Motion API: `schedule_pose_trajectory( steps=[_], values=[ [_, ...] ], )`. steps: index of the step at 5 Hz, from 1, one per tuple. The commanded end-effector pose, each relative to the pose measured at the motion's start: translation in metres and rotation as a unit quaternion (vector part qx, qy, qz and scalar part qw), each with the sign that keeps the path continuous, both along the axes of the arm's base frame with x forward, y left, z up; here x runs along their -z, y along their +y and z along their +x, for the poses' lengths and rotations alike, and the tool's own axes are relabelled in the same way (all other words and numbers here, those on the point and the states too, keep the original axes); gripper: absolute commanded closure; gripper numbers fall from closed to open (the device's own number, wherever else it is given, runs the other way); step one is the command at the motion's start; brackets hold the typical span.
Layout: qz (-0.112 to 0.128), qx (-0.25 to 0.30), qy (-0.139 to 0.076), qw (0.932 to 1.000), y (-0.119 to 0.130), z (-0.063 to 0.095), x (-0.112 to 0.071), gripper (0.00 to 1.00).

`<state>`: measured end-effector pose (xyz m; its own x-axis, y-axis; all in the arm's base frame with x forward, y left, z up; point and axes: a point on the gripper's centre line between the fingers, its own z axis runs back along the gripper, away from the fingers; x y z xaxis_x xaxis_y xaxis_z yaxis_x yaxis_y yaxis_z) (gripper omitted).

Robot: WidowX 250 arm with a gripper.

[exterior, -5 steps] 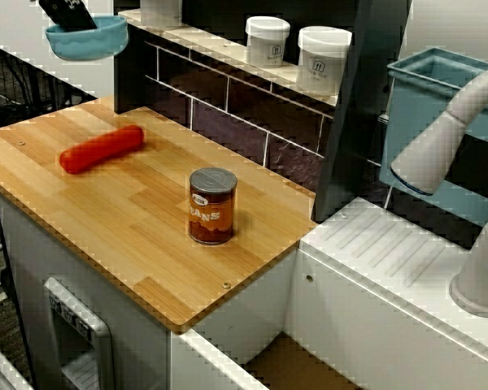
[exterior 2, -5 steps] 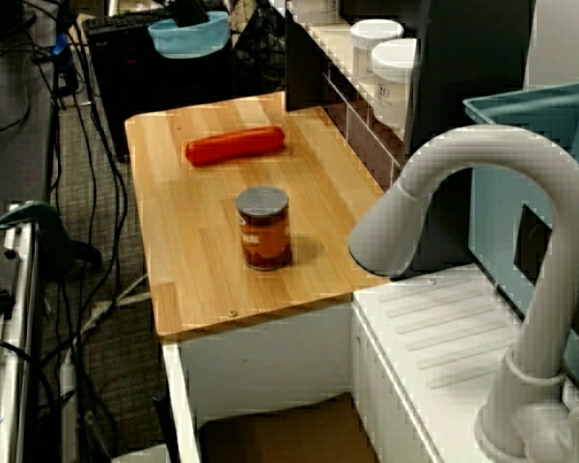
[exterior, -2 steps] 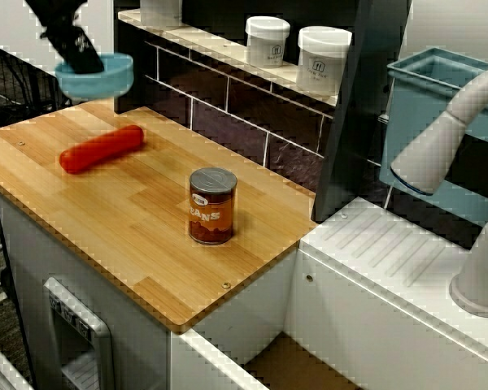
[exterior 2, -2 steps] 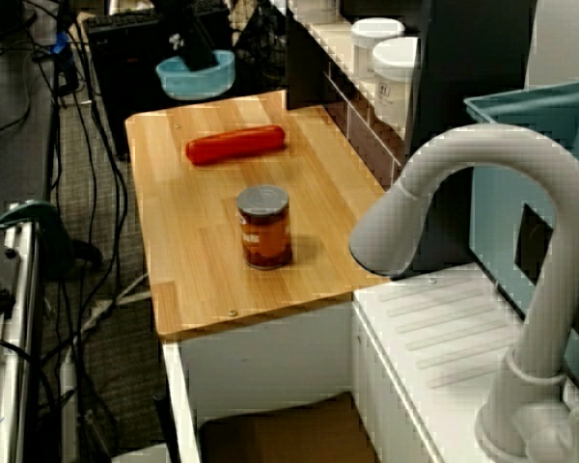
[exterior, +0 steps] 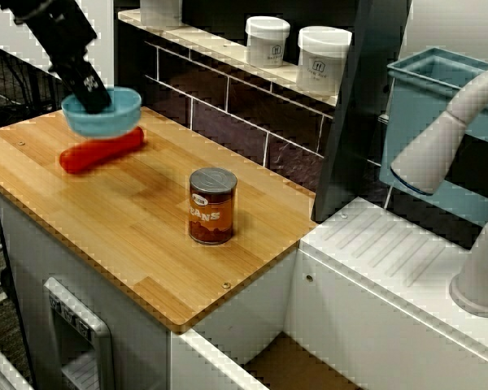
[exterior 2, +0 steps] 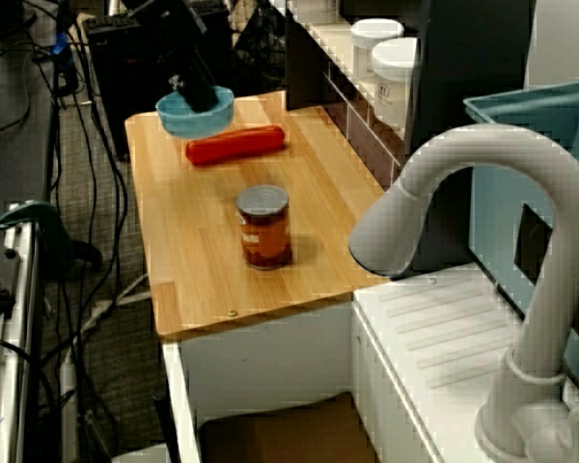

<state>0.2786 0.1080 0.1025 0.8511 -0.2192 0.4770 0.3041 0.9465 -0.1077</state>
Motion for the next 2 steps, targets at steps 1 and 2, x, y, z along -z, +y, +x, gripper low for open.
schedule_pose_trajectory(
  steps=[1,2],
  values=[
    [0.037,-0.007,-0.02,0.9991,-0.012,0.011,0.012,1.0],
    [0.046,-0.008,-0.015,0.9988,-0.015,0.015,0.026,1.0]
  ],
)
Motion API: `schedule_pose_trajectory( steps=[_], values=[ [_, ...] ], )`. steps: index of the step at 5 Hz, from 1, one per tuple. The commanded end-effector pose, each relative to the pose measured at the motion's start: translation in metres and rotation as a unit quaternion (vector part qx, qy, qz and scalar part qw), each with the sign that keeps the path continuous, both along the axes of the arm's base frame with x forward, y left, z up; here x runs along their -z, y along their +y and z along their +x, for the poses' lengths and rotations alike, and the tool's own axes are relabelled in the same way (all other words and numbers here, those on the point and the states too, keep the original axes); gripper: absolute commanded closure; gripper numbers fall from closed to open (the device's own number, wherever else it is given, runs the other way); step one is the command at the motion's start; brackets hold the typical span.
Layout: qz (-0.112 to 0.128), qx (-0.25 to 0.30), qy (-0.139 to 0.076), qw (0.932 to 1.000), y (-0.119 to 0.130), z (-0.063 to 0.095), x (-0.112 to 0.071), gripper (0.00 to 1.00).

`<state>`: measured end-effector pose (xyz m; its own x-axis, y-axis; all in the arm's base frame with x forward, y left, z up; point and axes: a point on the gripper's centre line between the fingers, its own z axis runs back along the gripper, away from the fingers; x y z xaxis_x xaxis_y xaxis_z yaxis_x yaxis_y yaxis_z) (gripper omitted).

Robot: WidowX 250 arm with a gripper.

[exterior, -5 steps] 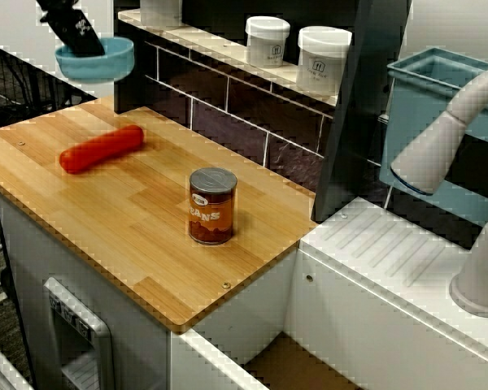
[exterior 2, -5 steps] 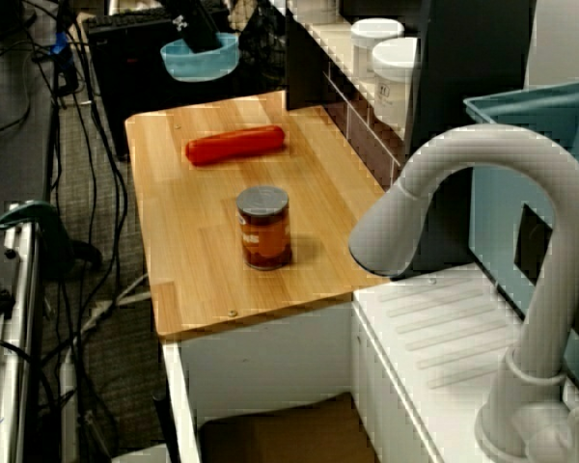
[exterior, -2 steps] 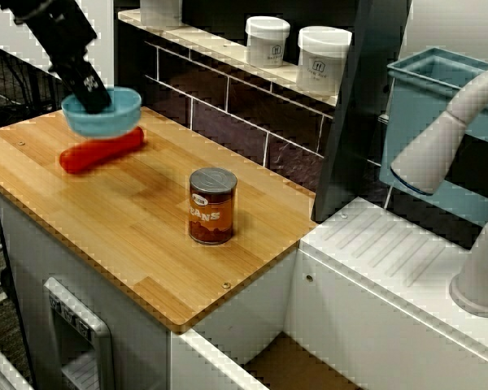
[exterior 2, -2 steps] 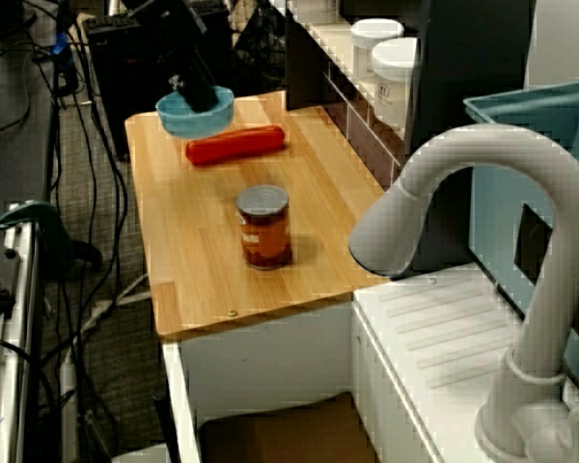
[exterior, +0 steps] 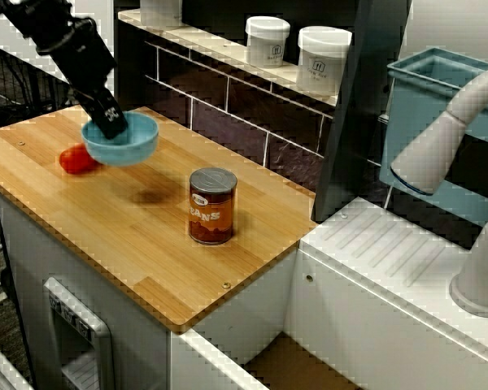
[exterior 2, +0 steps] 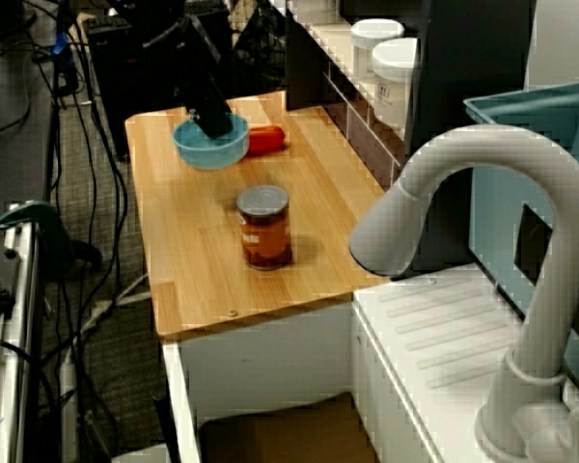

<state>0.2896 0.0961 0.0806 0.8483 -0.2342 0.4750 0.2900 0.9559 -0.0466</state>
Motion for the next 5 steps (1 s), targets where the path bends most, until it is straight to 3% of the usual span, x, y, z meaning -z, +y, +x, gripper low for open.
schedule_pose_trajectory(
  steps=[1,2,3,4,5],
  values=[
    [0.022,0.0,0.002,0.9998,-0.003,0.007,0.015,1.0],
    [0.027,-0.001,0.012,0.9996,-0.002,0.008,0.024,1.0],
    [0.024,-0.007,0.016,0.9996,0.001,0.008,0.025,0.63],
    [0.019,-0.008,0.023,0.9995,0.005,0.009,0.021,0.0],
    [0.013,-0.015,0.02,0.9996,0.008,0.006,0.012,0.0]
  ],
)
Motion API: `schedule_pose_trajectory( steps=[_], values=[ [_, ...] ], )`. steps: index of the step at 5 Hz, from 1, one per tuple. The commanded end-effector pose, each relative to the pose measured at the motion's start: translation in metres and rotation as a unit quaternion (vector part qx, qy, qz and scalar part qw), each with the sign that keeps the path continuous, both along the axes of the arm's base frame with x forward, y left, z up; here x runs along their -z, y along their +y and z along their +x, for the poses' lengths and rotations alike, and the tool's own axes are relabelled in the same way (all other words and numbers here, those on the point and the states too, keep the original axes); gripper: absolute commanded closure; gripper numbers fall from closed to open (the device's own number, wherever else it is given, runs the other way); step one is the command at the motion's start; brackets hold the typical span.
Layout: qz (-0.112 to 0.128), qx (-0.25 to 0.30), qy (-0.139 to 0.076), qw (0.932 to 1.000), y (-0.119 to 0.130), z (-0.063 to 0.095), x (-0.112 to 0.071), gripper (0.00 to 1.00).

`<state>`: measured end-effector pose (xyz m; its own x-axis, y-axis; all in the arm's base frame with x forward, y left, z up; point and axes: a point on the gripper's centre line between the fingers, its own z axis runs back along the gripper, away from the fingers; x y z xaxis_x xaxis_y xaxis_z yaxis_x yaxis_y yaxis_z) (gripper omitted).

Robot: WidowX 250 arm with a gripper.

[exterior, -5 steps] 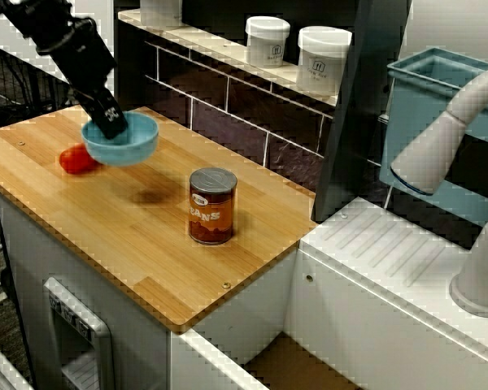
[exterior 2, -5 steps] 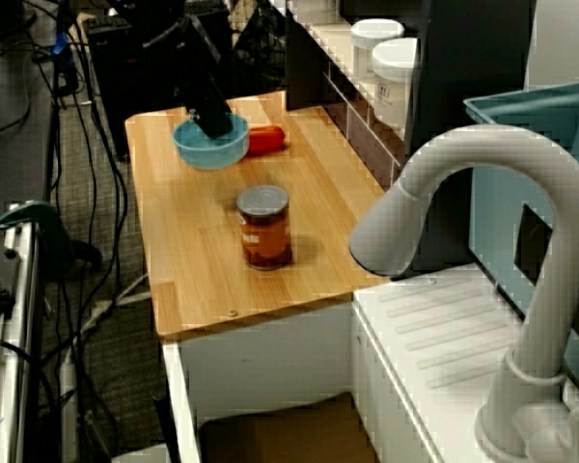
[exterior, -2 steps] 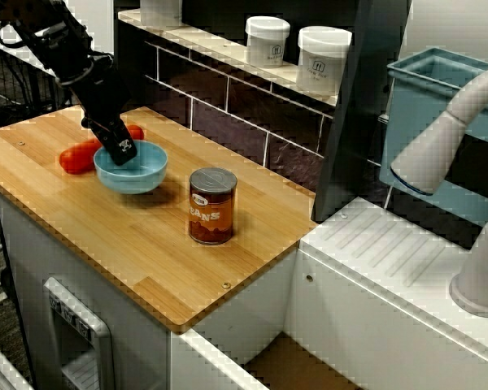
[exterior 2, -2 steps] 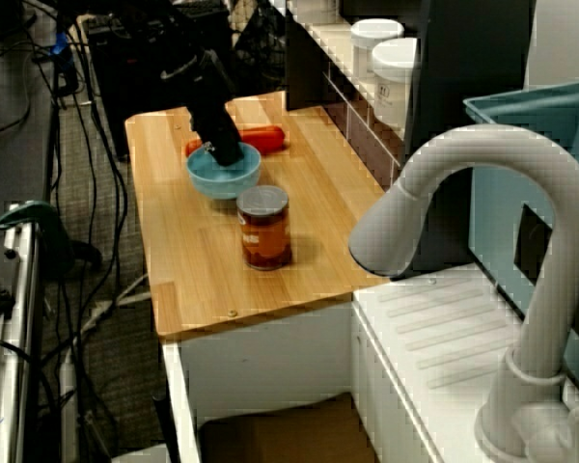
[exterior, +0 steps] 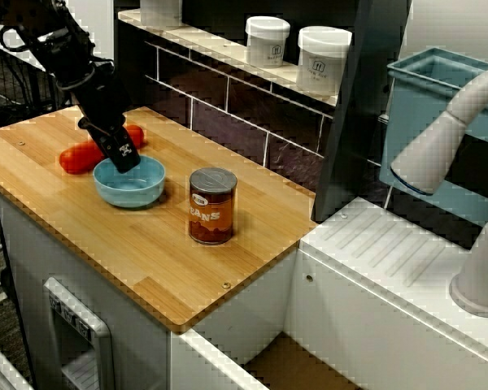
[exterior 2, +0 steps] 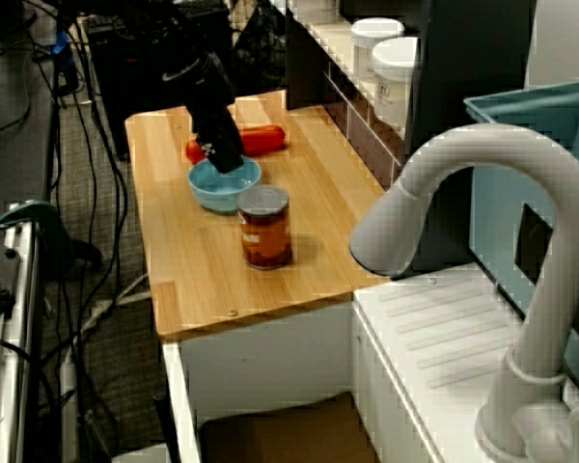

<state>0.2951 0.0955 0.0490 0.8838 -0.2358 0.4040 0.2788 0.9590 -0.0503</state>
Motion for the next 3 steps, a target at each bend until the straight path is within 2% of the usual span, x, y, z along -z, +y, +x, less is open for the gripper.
schedule_pose_trajectory(
  steps=[1,3],
  values=[
    [-0.013,-0.022,-0.023,0.9994,0.016,-0.001,-0.033,0.0],
    [-0.014,-0.064,-0.026,0.9975,0.045,0.001,-0.052,0.0]
  ],
)
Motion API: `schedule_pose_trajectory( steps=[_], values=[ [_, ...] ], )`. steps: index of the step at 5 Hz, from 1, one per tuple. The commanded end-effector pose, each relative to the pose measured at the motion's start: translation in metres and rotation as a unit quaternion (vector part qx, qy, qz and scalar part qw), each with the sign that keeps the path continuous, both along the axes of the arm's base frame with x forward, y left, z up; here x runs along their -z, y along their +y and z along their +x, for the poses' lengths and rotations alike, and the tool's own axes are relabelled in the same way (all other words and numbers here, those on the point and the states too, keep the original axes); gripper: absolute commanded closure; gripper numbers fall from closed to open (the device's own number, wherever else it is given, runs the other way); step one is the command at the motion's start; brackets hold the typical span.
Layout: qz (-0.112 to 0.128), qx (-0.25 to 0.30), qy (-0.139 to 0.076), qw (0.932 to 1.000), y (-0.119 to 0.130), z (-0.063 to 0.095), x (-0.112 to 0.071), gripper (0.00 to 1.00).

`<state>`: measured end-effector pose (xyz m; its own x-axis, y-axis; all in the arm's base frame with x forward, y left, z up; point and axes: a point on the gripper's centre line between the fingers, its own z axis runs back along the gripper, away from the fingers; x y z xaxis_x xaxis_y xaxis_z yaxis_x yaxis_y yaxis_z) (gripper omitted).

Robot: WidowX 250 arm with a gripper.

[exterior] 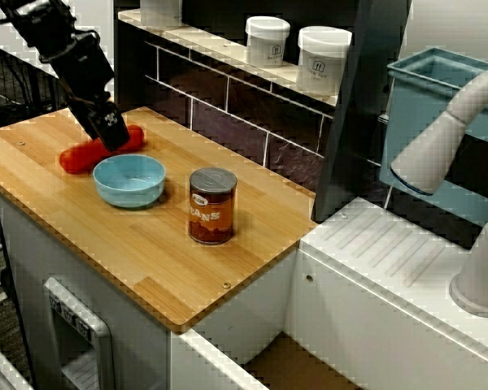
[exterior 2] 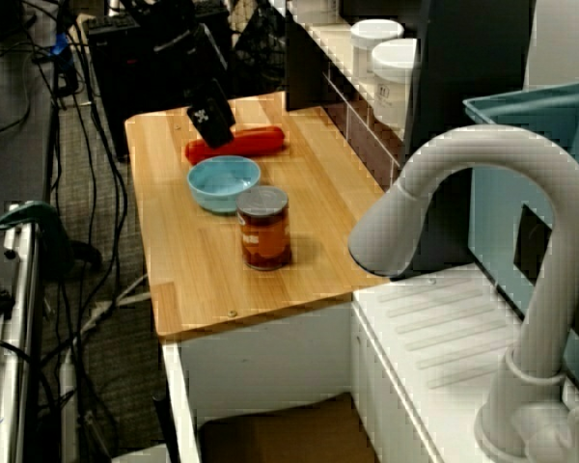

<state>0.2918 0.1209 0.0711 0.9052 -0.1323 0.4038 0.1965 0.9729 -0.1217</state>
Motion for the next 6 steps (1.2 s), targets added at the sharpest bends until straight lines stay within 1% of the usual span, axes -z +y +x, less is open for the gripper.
schedule_pose_trajectory(
  steps=[1,3,5,6],
  values=[
    [0.022,-0.041,-0.033,0.9983,0.03,0.004,-0.03,0.0],
    [0.04,-0.089,-0.026,0.9949,0.032,0.006,-0.011,0.0],
    [0.045,-0.096,-0.02,0.9942,0.029,0.007,0.0,0.0],
    [0.052,-0.092,-0.014,0.9943,0.029,0.007,0.01,0.0]
  ],
)
